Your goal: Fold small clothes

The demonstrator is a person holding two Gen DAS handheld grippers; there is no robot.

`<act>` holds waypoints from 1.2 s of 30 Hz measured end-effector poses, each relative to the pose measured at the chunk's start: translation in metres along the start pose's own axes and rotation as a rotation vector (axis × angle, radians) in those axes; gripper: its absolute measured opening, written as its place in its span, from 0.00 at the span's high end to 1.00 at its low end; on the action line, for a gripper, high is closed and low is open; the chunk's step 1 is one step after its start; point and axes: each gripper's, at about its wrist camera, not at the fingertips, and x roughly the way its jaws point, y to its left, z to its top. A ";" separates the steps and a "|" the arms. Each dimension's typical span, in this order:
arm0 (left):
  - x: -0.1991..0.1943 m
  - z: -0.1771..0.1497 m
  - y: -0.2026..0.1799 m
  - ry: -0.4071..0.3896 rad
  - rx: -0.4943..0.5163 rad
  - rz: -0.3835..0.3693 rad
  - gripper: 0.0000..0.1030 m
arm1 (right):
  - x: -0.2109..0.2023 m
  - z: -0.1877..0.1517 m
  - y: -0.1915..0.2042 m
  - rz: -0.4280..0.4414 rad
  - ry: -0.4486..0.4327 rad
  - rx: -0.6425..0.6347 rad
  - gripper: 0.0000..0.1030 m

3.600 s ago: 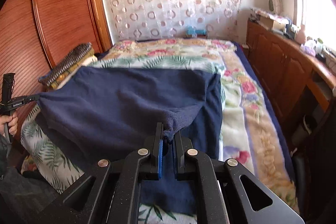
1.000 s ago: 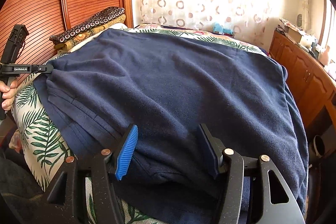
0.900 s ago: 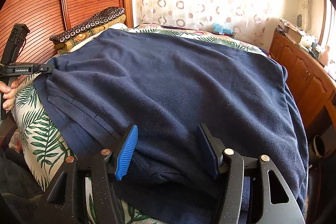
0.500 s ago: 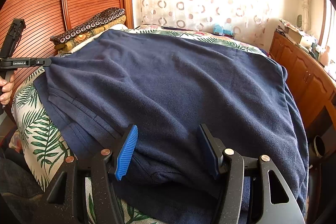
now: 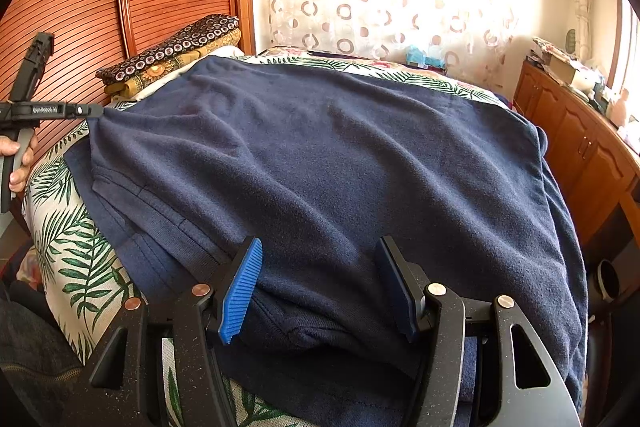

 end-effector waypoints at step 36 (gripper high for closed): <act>-0.045 0.084 -0.226 -0.171 0.420 -0.458 0.92 | -0.049 0.006 -0.066 -0.122 -0.035 0.118 0.41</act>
